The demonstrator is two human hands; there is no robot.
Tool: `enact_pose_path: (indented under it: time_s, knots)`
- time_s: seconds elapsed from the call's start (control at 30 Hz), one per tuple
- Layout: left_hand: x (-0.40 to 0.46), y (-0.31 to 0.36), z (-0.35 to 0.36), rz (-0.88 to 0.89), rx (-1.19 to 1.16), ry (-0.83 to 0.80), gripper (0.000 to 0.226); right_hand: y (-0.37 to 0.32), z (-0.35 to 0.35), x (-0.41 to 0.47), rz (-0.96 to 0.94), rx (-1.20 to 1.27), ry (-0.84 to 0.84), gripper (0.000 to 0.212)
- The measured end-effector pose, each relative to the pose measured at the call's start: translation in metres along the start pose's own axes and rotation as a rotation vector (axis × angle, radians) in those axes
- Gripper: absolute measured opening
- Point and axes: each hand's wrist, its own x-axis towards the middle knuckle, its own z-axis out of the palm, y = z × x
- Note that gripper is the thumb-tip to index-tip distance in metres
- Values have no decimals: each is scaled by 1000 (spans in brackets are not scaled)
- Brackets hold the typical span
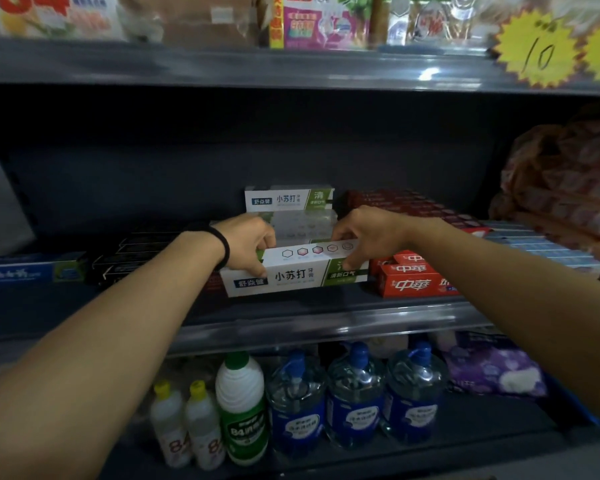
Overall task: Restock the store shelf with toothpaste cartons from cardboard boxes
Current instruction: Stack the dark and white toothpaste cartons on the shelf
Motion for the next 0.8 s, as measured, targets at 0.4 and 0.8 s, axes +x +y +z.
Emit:
enact_pose_path:
  time_s: [0.4, 0.8]
  knots:
    - [44, -14, 33, 46, -25, 23, 37, 44, 24, 31, 79, 26, -41, 41]
    - [66, -31, 39, 43, 91, 87, 47, 59, 37, 59, 77, -103, 83, 40]
